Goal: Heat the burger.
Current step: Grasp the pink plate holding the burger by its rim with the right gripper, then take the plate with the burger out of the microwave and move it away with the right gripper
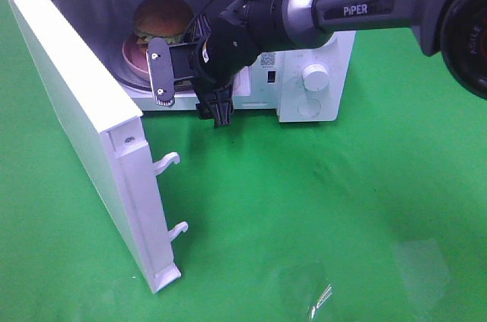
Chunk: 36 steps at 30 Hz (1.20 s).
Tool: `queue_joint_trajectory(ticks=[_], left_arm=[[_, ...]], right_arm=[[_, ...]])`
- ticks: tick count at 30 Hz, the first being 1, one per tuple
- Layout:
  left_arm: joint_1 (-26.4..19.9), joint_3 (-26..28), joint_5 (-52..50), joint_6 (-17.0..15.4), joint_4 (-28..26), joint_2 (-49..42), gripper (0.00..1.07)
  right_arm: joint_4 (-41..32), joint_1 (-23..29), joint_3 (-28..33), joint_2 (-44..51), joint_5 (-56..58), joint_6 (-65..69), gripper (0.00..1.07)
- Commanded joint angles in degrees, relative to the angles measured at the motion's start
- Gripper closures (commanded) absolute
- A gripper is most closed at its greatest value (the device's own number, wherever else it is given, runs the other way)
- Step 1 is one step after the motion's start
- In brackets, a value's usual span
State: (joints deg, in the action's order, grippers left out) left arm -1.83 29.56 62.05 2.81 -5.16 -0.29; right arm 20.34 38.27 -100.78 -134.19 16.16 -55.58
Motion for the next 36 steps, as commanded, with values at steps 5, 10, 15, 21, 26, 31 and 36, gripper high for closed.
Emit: queue_joint_trajectory(ticks=[5, 10, 15, 21, 26, 31, 36], left_arm=[[-0.2, 0.0, -0.6, -0.3, -0.1, -0.3, 0.07], [-0.2, 0.0, -0.6, -0.3, -0.1, -0.3, 0.07], [-0.2, 0.0, -0.6, -0.3, -0.1, -0.3, 0.07], [-0.2, 0.0, -0.6, -0.3, -0.1, -0.3, 0.07], [-0.2, 0.0, -0.6, -0.3, -0.1, -0.3, 0.07], [-0.2, 0.0, -0.6, -0.3, -0.1, -0.3, 0.07], [-0.2, 0.0, -0.6, -0.3, -0.1, -0.3, 0.07]], right_arm=[[-1.5, -0.3, -2.3, -2.3, -0.7, -0.2, 0.27], [-2.8, -0.3, -4.1, -4.0, -0.5, 0.1, 0.32], [-3.0, -0.3, -4.1, -4.2, -0.5, 0.4, 0.37], [-3.0, -0.3, -4.3, -4.1, 0.8, 1.5, 0.76], [-4.6, -0.3, -4.3, -3.8, 1.3, 1.5, 0.99], [-5.0, -0.2, -4.3, -3.3, 2.9, 1.4, 1.07], [-6.8, -0.1, -4.3, -2.5, 5.9, -1.6, 1.07]])
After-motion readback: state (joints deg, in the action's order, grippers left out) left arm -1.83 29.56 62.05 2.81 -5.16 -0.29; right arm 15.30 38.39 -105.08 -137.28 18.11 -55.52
